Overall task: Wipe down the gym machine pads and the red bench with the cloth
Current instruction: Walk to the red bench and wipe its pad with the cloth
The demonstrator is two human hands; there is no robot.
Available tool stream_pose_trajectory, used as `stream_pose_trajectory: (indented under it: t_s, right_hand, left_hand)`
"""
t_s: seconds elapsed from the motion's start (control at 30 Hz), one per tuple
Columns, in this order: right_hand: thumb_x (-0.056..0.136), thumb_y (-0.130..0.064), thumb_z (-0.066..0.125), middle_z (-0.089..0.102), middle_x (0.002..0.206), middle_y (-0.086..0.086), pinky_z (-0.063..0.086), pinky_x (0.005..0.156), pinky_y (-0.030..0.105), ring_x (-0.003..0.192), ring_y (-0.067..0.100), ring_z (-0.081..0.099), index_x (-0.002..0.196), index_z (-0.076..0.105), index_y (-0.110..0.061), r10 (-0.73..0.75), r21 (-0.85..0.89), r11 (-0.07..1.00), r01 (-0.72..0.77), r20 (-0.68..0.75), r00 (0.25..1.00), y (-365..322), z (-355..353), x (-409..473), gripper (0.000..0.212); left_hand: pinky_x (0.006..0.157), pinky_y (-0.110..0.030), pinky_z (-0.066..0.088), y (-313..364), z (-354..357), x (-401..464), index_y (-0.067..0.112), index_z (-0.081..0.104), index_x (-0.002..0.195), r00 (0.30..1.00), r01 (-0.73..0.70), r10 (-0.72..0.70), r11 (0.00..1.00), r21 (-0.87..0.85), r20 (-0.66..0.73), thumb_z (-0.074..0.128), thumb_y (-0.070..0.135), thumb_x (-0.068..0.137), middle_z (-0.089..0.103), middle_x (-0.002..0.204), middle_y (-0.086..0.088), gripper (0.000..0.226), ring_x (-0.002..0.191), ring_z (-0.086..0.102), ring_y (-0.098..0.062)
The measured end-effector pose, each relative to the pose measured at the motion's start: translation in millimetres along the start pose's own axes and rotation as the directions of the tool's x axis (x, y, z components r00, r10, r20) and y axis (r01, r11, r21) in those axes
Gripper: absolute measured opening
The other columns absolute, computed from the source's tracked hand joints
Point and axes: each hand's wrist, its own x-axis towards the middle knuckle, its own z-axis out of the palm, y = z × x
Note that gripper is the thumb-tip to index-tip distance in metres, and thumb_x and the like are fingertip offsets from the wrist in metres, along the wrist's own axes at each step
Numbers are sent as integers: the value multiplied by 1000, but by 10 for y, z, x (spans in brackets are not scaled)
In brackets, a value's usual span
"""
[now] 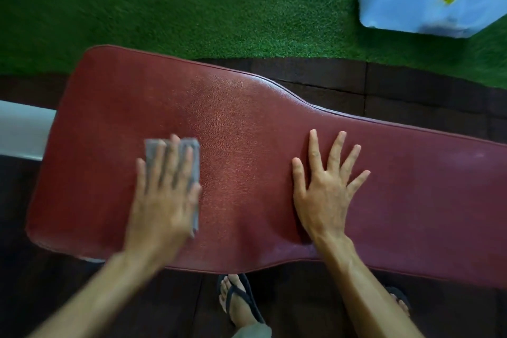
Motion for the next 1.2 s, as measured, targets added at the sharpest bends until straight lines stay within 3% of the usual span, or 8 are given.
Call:
stream_pose_trajectory:
  t_s: [0.17, 0.3, 0.43, 0.57, 0.7, 0.93, 1.1, 1.2]
  right_hand:
    - [102, -55, 35, -3, 169, 5, -5, 117, 68, 155, 32, -12, 158, 16, -39, -56, 27, 998, 54, 54, 997, -526, 95, 29, 61]
    - [101, -58, 34, -7, 169, 5, -5, 117, 69, 154, 33, -15, 158, 12, -39, -27, 53, 998, 25, 39, 999, -686, 142, 51, 64]
    - [101, -60, 33, -7, 169, 6, -6, 117, 68, 154, 34, -14, 158, 12, -39, -77, 33, 997, 76, 32, 997, -948, 251, -64, 65]
    - [101, -60, 28, -7, 169, 5, -9, 116, 65, 154, 33, -15, 158, 12, -40, -75, 62, 995, 72, 40, 996, -1224, 346, -146, 63]
    - [102, -57, 32, -7, 169, 4, -6, 119, 65, 155, 30, -14, 158, 12, -40, -45, 58, 997, 44, 24, 999, -1279, 381, -161, 62]
    - [102, -58, 29, -7, 169, 4, -6, 119, 64, 155, 31, -13, 158, 8, -40, -32, -8, 999, 32, 15, 999, -1283, 428, -171, 63]
    - [101, -59, 26, -4, 170, 4, 0, 121, 63, 156, 31, -8, 159, 9, -38, -23, -15, 1000, 23, 4, 1000, -1329, 454, -240, 63]
    - [102, -58, 28, -4, 170, 2, -1, 122, 61, 156, 29, -10, 159, 9, -38, -50, 7, 999, 50, 25, 998, -1287, 416, -253, 63]
  left_hand:
    - [124, -54, 8, 190, 67, 536, 21, 5, 159, 969, -236, 235, 972, -4, -69, 19, 37, 102, 3, 168, -5, 60, 156, 4, -25]
    - [121, -55, -4, -738, -198, 1528, 24, 3, 158, 998, -33, 33, 999, 5, -57, 16, 41, 101, 2, 168, -5, 61, 155, -1, -24]
    - [123, -55, 0, -1189, -245, 873, 18, 4, 159, 999, -17, 17, 1000, 1, -47, 20, 40, 101, -5, 168, -7, 65, 155, -6, -25]
    - [122, -55, 16, -638, -25, -144, 12, 11, 158, 982, -187, 188, 981, 48, -20, 25, 35, 100, 2, 168, -11, 65, 155, 4, -30]
    - [123, -51, 13, -662, -72, 481, 17, 13, 159, 929, -363, 365, 931, 44, -55, 18, 37, 103, 7, 168, -8, 60, 155, 8, -28]
    - [124, -51, 3, -1768, -302, 859, 17, 11, 159, 985, -149, 157, 983, 111, -69, 21, 39, 102, 2, 168, -11, 62, 156, 0, -28]
    - [121, -51, 16, -902, -84, -579, 10, 12, 158, 978, -209, 209, 978, 1, -13, 21, 34, 102, 5, 167, -13, 62, 154, 10, -33]
    - [123, -46, 11, -541, -59, 12, 15, 9, 159, 961, -273, 268, 957, -98, -64, 23, 36, 104, 4, 168, -9, 61, 155, 5, -27]
